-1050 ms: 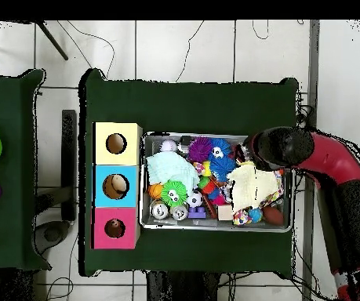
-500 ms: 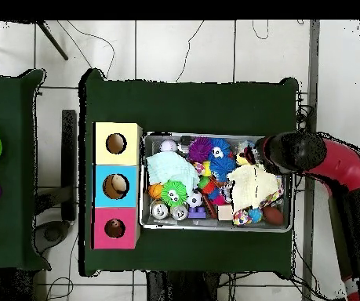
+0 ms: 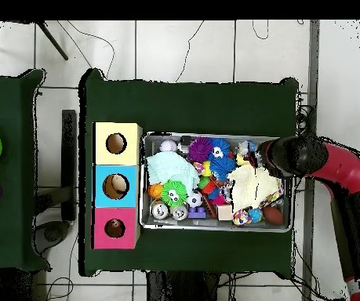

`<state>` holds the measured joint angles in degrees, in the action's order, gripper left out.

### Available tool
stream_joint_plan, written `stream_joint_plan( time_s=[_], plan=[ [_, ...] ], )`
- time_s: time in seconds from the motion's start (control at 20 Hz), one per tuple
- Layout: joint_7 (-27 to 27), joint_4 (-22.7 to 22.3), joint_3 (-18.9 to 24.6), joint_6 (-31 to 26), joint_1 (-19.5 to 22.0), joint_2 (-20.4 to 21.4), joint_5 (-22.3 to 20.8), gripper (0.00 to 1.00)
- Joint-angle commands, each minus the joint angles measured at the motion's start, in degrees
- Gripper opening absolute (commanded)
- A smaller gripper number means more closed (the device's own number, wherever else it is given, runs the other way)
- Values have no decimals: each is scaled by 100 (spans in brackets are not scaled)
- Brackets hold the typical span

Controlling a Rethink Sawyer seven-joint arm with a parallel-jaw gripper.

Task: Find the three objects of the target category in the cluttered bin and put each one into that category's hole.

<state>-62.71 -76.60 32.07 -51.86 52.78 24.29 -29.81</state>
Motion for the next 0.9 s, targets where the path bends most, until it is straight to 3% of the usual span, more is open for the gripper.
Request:
stream_joint_plan(
  time_s=[0.05, 0.9],
  plan=[
    [1739, -212, 490, 214, 167, -170, -434, 100],
    [1277, -849, 510, 532, 401, -23, -629, 100]
  ],
)
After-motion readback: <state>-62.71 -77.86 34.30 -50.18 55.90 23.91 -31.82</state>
